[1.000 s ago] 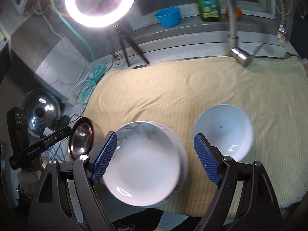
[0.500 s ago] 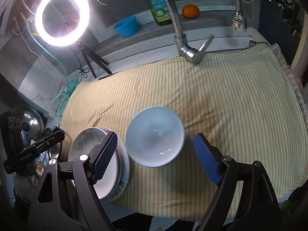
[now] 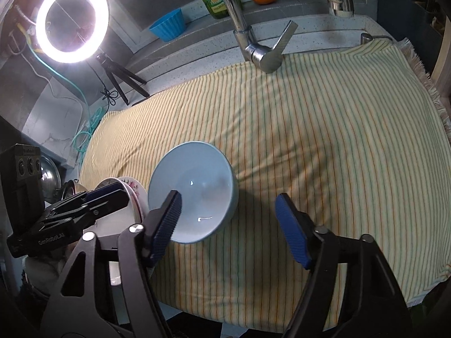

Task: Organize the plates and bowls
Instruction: 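Grasp the rim of the pale white bowl with both tools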

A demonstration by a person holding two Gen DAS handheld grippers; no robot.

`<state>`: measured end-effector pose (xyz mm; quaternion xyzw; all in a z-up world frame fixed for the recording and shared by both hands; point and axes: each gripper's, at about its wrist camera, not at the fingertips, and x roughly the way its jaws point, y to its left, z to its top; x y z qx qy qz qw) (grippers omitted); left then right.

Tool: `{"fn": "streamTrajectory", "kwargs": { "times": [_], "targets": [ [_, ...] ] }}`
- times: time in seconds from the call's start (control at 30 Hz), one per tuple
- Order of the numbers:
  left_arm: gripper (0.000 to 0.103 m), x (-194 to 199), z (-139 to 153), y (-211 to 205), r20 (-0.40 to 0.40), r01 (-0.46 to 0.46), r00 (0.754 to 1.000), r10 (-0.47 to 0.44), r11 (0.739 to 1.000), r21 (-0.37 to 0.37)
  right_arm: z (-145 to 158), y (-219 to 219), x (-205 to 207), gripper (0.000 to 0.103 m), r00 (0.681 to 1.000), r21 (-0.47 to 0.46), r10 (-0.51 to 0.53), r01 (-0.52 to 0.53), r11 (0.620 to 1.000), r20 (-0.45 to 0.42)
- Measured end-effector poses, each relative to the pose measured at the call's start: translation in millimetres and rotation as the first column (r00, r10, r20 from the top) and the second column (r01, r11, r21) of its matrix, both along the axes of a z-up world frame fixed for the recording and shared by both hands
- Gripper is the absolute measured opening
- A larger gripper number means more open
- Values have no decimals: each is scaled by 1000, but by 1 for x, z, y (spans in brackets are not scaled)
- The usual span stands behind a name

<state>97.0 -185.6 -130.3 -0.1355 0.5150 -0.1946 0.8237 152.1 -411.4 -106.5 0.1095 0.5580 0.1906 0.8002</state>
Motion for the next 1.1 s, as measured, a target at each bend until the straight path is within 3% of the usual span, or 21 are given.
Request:
{"fn": "streamTrajectory", "kwargs": {
  "times": [0.03,0.43,0.57,0.7,1.1],
  "targets": [
    [37,2,-3,-2,-9,2,1000,-2,1000,3,-4,0,1,55,1000,5,9,-8,1000,-13],
    [25,15,-18,-12,-56,7,998,-7,1000,-4,-30,0,10,32,996,47,19,-15,999,-87],
    [24,18,-22,-14,-71,16,997,-16,1000,-11,-37,1,12,18,994,57,25,-20,998,-105],
    [17,19,-24,-18,-74,29,997,-30,999,-15,-39,2,12,15,993,67,30,-22,997,-115],
    [17,15,-14,-15,-51,26,998,-28,999,-25,-28,5,14,14,995,57,30,-24,998,-91]
  ]
}}
